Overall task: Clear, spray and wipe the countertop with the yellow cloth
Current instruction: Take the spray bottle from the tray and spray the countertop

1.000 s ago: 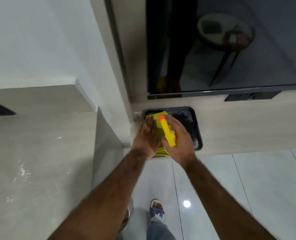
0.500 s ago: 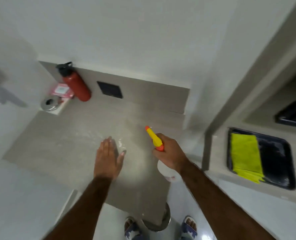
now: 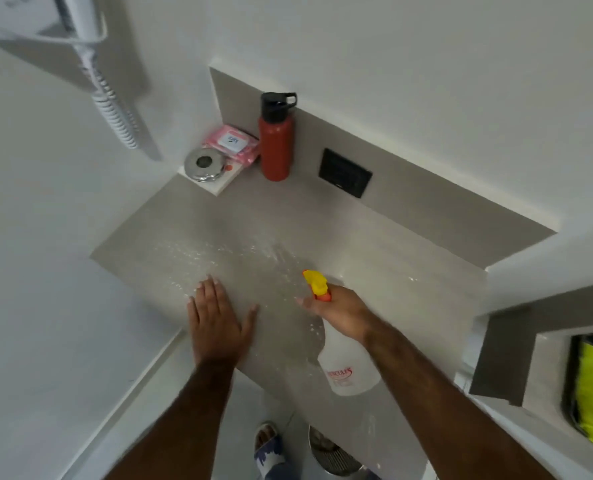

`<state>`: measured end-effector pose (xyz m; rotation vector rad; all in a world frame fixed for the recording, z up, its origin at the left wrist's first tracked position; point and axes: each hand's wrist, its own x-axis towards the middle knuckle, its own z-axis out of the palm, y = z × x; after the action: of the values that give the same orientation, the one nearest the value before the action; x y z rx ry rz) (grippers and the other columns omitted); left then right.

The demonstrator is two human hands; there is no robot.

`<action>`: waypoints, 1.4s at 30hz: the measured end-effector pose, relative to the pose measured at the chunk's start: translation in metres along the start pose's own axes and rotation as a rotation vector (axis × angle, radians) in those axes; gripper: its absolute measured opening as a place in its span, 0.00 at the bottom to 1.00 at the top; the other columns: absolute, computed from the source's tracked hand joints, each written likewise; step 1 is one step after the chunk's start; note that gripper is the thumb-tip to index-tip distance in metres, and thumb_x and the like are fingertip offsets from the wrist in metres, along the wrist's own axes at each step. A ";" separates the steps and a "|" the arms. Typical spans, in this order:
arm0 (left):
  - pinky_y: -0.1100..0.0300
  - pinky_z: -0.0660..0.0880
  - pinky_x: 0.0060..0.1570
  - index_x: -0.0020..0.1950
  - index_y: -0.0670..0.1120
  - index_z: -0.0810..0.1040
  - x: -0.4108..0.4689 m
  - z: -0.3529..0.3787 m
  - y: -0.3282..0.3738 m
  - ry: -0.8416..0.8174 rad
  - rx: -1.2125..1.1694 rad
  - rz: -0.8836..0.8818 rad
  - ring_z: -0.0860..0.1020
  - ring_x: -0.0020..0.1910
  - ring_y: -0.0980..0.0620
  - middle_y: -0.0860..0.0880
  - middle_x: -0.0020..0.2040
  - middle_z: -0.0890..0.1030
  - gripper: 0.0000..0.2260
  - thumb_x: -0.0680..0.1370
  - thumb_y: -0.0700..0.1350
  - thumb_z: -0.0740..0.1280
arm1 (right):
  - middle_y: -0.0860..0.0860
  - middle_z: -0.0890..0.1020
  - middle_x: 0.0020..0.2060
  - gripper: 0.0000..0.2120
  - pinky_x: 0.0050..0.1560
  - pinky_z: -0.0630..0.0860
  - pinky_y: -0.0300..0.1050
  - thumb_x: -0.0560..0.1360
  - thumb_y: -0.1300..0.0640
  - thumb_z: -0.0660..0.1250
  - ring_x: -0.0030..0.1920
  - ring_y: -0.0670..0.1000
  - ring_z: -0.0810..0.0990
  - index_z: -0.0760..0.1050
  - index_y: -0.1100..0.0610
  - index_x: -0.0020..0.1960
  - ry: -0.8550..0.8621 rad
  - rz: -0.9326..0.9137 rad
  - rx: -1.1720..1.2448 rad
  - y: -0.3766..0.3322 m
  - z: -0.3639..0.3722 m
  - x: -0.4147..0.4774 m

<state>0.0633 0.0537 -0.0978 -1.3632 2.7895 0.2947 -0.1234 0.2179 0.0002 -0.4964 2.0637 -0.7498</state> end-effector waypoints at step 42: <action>0.40 0.51 0.80 0.82 0.39 0.48 -0.005 -0.001 0.002 -0.014 -0.040 0.007 0.54 0.82 0.39 0.37 0.82 0.55 0.43 0.80 0.70 0.48 | 0.51 0.87 0.48 0.06 0.52 0.78 0.44 0.78 0.50 0.70 0.50 0.53 0.84 0.83 0.51 0.50 0.041 0.270 -0.128 0.074 0.011 -0.103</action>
<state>0.0644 0.0585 -0.0964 -1.3540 2.7923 0.3615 -0.0622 0.3297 0.0070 -0.2655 2.1706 -0.4741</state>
